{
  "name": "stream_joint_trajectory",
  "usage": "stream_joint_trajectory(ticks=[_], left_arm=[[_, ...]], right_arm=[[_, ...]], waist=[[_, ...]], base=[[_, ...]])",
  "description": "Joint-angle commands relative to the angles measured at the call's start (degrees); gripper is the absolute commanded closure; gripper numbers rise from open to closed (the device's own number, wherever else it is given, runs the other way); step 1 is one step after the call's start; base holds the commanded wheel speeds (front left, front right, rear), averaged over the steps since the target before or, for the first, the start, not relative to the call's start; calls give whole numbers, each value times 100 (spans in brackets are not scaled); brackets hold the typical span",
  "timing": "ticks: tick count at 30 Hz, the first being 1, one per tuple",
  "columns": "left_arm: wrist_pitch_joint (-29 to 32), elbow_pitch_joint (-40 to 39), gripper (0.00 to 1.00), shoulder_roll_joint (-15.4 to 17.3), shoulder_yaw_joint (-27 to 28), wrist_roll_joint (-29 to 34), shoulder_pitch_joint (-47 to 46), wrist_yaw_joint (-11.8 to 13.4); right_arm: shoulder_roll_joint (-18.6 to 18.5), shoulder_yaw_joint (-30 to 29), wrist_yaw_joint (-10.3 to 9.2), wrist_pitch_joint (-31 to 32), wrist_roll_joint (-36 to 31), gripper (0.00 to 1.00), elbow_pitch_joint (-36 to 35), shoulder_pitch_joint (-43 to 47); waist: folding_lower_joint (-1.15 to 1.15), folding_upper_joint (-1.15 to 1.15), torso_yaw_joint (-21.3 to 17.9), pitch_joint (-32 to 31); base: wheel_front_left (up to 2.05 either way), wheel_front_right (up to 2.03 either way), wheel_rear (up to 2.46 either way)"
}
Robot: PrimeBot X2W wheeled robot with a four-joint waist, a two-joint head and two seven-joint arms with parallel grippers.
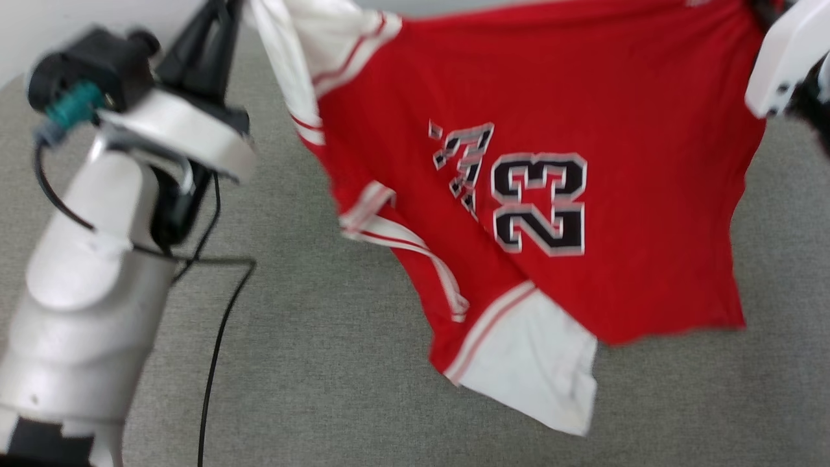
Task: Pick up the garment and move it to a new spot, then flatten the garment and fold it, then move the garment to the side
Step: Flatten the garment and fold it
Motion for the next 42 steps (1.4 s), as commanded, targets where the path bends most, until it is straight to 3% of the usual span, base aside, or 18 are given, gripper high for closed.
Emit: stream_joint_trajectory(ticks=[1,14,22,33,42], left_arm=[[-26,92,100,41,32,-79,-231,9],[53,2064,100,350,59,-387,-3546,10],[109,2722,100,635,135,-376,-4800,13],[161,3362,100,443,-79,-955,-4877,13],[59,3263,100,299,-465,-1800,-3798,10]], right_arm=[[45,-78,-4,-62,-80,100,16,-196],[488,-940,-7,-786,-1131,100,245,-2559],[498,-1090,-9,-1013,-1415,100,522,-3524],[599,-1081,-9,-1333,-1415,100,1431,-3822],[730,-711,-7,-1599,-1070,100,2110,-3064]], waist=[[-1,0,-38,113],[-1,0,-201,1188],[-1,0,-262,1755],[-1,0,-148,2267],[-1,0,-59,2172]], base=[[0,0,0],[0,0,0],[0,0,0],[0,0,0],[0,0,0]])
